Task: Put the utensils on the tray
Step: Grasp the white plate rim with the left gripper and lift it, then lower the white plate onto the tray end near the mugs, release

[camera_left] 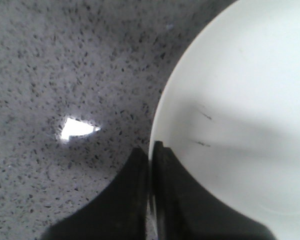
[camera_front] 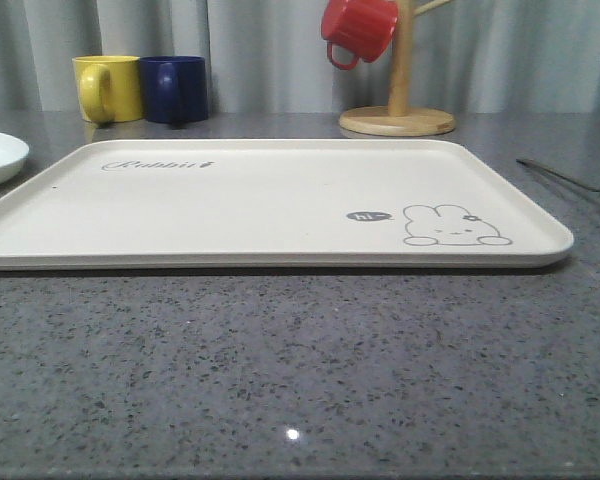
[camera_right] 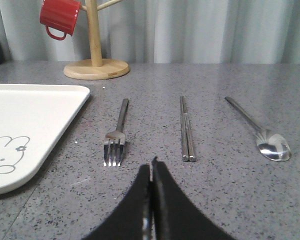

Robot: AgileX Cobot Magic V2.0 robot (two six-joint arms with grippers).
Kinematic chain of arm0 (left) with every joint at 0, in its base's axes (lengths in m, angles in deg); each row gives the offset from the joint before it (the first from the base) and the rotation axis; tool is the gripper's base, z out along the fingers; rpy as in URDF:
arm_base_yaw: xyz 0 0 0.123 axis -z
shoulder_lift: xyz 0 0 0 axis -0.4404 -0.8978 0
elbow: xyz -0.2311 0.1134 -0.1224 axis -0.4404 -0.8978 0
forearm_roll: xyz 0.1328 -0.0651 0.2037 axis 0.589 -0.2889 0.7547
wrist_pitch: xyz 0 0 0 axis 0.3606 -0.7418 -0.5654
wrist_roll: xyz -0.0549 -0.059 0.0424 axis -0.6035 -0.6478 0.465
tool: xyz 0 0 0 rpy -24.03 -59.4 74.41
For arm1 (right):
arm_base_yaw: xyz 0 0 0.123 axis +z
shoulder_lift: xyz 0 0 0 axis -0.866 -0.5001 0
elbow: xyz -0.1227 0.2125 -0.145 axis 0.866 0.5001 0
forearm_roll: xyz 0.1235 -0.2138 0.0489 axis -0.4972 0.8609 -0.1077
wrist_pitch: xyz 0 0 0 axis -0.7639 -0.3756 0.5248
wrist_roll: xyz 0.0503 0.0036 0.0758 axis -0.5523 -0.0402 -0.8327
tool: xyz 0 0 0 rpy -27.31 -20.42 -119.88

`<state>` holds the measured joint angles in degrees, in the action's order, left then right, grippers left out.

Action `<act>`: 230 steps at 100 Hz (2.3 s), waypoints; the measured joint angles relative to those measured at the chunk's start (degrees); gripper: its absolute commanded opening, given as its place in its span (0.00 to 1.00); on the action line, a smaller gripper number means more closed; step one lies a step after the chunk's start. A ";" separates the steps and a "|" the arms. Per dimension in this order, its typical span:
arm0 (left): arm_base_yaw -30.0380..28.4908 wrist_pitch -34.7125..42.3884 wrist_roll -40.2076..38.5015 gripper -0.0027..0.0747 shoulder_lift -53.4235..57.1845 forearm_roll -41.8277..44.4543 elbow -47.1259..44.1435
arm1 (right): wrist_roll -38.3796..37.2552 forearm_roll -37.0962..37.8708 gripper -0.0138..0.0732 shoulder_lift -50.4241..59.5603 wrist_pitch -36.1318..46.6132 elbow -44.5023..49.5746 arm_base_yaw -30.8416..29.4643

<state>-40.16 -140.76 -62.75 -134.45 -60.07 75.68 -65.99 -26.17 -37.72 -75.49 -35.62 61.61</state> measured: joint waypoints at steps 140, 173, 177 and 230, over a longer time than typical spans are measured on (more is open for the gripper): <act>20.30 1.04 14.48 0.21 -0.73 -16.67 1.21 | 0.00 0.00 0.08 0.00 0.00 0.00 0.00; 20.30 2.45 14.76 0.37 -0.73 -16.07 1.21 | 0.00 0.00 0.08 0.00 0.00 0.00 0.00; 20.30 2.80 14.84 0.31 -0.46 -15.63 1.21 | 0.00 0.00 0.08 0.00 0.00 0.00 0.00; 20.30 16.94 14.84 0.01 27.96 -6.83 -18.42 | 0.00 0.00 0.08 0.00 0.00 0.00 0.00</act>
<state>-19.86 -123.82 -47.91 -106.50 -66.89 57.26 -65.99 -26.17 -37.72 -75.49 -35.62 61.61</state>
